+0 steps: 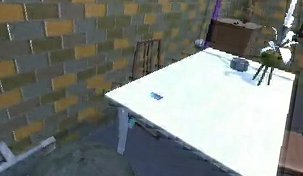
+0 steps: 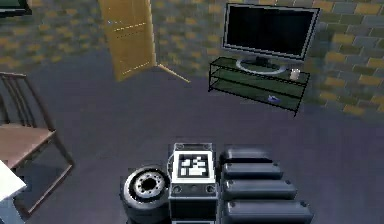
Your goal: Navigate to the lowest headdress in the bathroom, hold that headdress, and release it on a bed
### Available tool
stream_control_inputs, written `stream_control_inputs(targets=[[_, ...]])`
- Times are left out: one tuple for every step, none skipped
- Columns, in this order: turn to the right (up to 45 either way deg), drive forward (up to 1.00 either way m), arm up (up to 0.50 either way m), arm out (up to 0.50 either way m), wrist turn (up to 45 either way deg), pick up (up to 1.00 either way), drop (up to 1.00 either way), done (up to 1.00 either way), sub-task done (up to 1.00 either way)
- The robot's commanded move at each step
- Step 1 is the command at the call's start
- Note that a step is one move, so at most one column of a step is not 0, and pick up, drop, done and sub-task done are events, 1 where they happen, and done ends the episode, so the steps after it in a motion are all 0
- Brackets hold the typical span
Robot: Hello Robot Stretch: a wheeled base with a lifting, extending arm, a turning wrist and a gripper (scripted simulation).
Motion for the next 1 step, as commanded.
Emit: stream_control_inputs(targets=[[42.0, 0.00, 0.00, 0.00, 0.0, 0.00, 0.00, 0.00, 0.00]])
